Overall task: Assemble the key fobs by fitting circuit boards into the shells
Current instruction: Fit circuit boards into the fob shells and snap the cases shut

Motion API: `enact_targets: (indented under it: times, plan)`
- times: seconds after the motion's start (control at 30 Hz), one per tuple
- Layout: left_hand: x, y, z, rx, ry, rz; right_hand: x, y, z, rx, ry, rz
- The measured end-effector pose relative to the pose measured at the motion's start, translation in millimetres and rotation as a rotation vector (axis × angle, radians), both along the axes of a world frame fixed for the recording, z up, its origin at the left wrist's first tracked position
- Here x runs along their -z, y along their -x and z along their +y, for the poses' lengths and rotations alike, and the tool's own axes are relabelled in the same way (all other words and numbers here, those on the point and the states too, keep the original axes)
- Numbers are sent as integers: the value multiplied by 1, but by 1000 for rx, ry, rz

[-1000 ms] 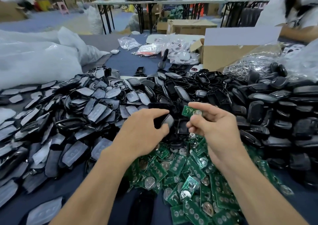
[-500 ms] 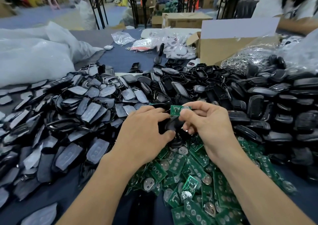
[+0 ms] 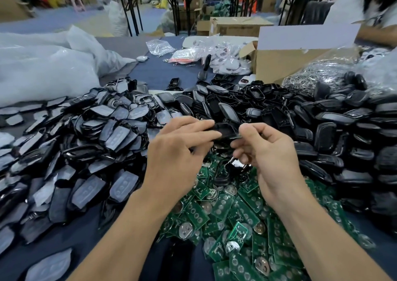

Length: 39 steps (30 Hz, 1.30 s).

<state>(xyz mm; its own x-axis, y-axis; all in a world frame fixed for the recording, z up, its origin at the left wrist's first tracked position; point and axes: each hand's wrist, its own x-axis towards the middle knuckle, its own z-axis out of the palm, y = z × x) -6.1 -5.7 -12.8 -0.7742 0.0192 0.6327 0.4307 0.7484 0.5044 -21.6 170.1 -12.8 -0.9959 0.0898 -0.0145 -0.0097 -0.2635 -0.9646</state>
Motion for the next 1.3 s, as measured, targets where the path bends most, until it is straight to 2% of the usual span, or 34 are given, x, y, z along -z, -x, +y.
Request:
enact_targets:
  times: [0.13, 0.27, 0.43, 0.57, 0.7, 0.77, 0.83, 0.93, 1.03, 1.2, 1.3]
  plan:
    - [4, 0, 5, 102, -27, -14, 1, -1, -1, -19, -55, 8]
    - [0, -1, 9, 125, -418, -298, 0, 0, 0, 40, -90, 57]
    - [1, 6, 6, 181, -535, -464, 1, 1, 3, 31, -170, 109]
    - [2, 11, 2, 158, -728, -463, 1, 0, 5, 33, -187, 92]
    - [1, 13, -4, 157, -819, -437, 3, -4, 2, 5, -391, 144]
    - [1, 13, -2, 158, -881, -450, 4, -6, -2, 16, -420, 155]
    - [3, 11, 0, 108, -777, -452, 7, -6, -5, 22, -364, 133]
    - [7, 6, 6, 76, -467, -429, 9, -5, -6, 14, -308, 96]
    - [7, 3, 10, 108, -462, -425, 8, -5, -8, -24, -296, 89]
    - [5, 9, -1, -37, -455, -463, 9, -2, -1, 61, -352, 132]
    - [2, 11, -6, 39, -382, -502, 5, -4, -1, -50, -313, 165]
